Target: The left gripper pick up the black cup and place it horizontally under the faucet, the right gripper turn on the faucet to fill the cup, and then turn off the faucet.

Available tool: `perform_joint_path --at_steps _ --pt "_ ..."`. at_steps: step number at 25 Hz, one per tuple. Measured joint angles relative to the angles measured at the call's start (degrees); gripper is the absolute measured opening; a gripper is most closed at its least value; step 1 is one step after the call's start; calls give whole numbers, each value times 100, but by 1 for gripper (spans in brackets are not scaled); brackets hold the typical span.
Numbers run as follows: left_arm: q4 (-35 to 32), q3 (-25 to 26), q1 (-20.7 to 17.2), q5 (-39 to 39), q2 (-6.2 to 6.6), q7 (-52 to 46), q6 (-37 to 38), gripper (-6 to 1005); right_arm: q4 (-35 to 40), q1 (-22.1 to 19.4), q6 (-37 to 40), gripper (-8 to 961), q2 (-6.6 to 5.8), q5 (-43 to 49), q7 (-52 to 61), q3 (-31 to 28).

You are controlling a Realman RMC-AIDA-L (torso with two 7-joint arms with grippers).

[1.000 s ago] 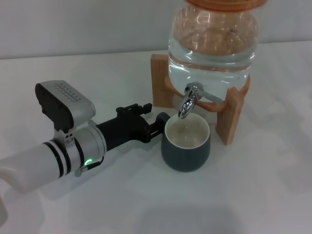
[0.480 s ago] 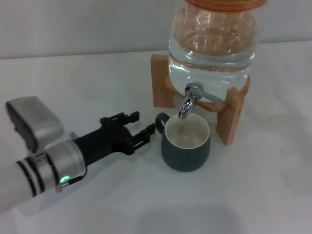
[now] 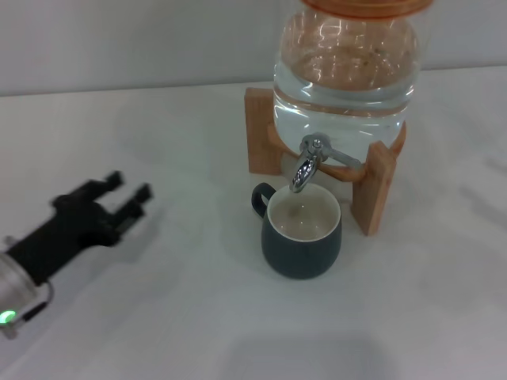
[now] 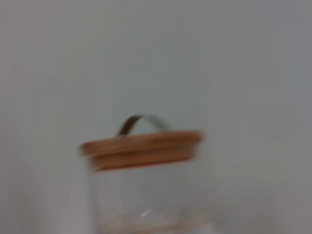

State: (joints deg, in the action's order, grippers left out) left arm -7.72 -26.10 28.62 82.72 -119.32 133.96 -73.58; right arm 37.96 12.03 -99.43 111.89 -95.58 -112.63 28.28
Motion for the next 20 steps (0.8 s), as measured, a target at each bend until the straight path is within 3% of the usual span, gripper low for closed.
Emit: perform_joint_path --at_steps 9,20 --pt "-324 0 -527 1164 16 -32 27 571 1292 131 -18 798 158 400 1206 1461" --pt "-332 -11 -656 1546 22 -37 70 569 1374 601 110 798 279 801 1606 2173"
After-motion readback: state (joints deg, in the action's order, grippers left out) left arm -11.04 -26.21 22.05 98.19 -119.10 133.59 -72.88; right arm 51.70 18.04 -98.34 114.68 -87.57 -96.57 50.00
